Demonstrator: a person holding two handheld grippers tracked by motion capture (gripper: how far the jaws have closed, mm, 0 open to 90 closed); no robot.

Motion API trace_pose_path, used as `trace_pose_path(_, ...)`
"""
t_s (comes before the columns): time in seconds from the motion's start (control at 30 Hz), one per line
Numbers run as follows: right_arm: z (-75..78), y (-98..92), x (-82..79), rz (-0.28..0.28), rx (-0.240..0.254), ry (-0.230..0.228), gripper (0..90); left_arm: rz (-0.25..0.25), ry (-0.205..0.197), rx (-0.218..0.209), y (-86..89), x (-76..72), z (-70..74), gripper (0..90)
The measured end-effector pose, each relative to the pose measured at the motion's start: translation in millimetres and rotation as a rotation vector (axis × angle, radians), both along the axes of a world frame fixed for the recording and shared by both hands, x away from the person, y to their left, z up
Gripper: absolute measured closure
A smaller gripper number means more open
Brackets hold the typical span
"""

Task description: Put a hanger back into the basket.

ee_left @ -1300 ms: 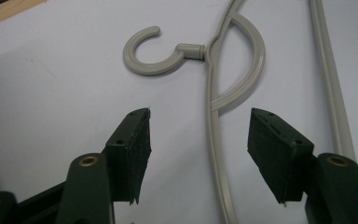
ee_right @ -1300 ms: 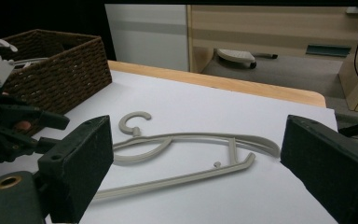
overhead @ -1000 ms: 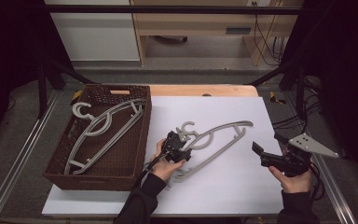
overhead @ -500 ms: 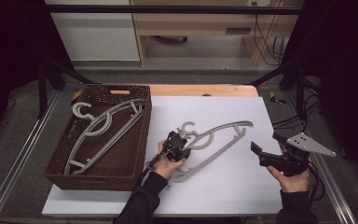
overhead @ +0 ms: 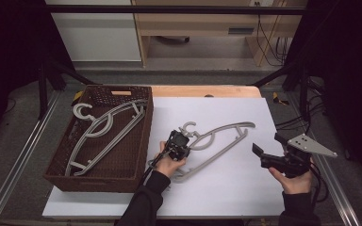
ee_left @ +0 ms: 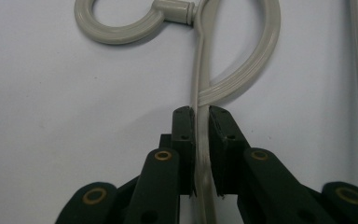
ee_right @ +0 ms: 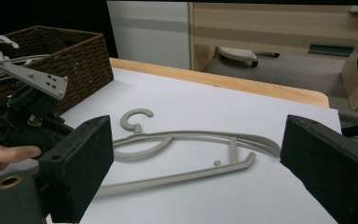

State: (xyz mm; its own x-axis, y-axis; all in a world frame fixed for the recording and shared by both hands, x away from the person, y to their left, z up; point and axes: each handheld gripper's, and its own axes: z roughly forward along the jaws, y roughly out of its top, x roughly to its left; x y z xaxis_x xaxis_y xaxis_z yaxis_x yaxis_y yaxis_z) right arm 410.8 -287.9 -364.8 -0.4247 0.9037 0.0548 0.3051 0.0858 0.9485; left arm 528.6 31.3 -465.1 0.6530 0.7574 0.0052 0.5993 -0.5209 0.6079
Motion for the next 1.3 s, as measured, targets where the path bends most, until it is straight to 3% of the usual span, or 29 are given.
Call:
trace_pose_path(0.2,-0.7,-0.7,0.6,0.000,0.000,0.002,9.5,0.007,0.008,0.010,0.7,-4.4,3.3,81.0)
trace_pose_path(0.47,-0.3,-2.3,0.1,-0.006,0.004,0.000,9.5,0.019,-0.031,-0.047,6.6,-12.7,19.1,81.0)
trace_pose_path(0.87,0.1,-2.1,-0.2,-0.006,0.007,-0.005,9.5,0.008,-0.127,-0.165,15.8,-26.8,43.0,81.6)
trace_pose_path(1.3,0.7,-2.5,-0.9,-0.009,0.008,-0.001,9.5,-0.030,-0.210,-0.211,22.5,-43.5,65.8,82.1)
